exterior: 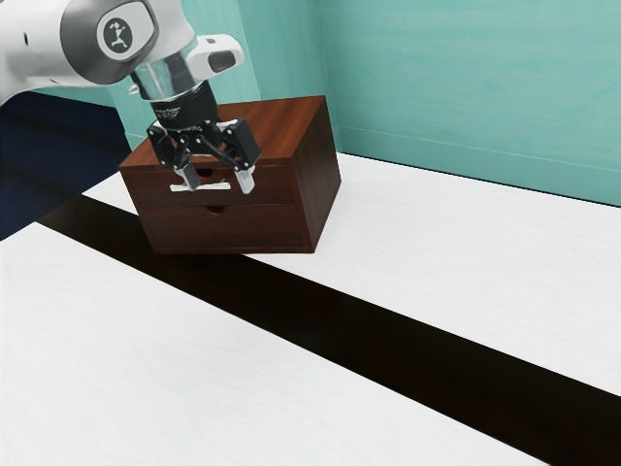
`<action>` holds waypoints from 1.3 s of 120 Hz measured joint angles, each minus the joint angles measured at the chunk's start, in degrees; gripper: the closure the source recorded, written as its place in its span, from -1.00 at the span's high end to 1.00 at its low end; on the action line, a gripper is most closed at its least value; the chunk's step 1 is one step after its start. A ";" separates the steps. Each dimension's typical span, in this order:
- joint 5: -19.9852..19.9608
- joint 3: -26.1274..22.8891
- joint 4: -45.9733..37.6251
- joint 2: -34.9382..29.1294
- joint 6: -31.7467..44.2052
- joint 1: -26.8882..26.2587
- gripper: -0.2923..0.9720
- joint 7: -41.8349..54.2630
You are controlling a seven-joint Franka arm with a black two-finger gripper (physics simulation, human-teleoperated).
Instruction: Pull the drawer handle with one arm to open the drawer
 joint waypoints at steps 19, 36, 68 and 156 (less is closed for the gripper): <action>-2.50 0.77 -0.41 0.04 0.00 2.15 0.54 -0.02; -3.32 0.71 0.85 -0.13 0.02 2.27 0.54 0.94; -2.03 -1.41 9.61 -11.95 -0.85 2.26 0.54 9.38; -1.17 10.22 -13.33 -8.35 16.09 9.05 0.51 63.12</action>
